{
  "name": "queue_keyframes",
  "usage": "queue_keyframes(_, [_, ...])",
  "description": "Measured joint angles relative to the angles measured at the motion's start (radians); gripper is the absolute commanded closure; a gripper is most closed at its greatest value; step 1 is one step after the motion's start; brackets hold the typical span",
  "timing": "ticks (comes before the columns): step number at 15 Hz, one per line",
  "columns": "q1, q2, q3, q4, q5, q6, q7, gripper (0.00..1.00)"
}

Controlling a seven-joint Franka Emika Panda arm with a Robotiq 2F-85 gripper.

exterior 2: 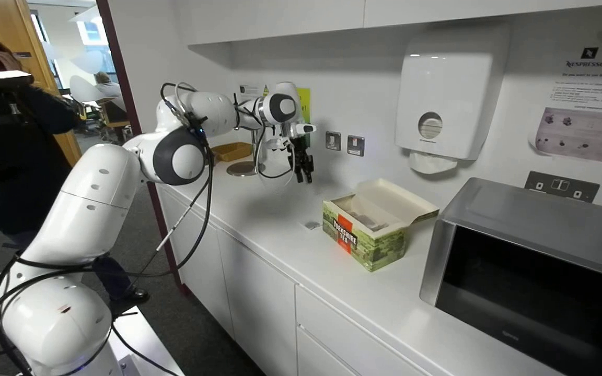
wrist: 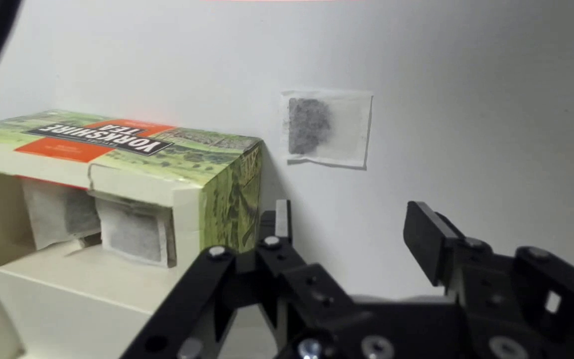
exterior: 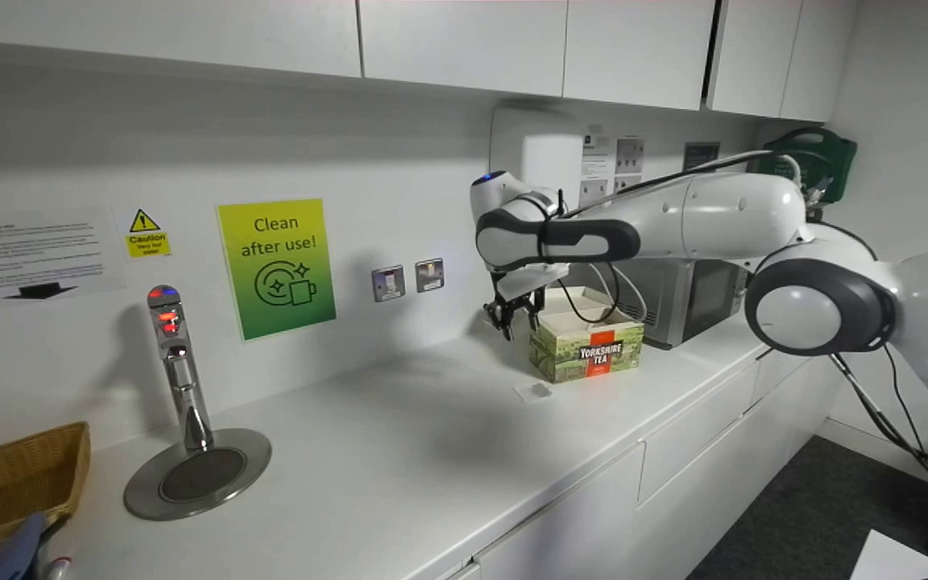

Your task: Remove a tea bag from the green box and put it on the counter

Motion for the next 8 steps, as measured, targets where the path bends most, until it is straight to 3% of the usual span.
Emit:
queue_keyframes(1, [-0.003,-0.039,0.000,-0.018,0.006,0.000,-0.001,0.22])
queue_keyframes(4, [-0.003,-0.059,0.000,-0.027,0.007,-0.001,-0.001,0.04])
queue_keyframes(8, [-0.001,-0.023,0.000,-0.026,0.006,0.002,0.000,0.04])
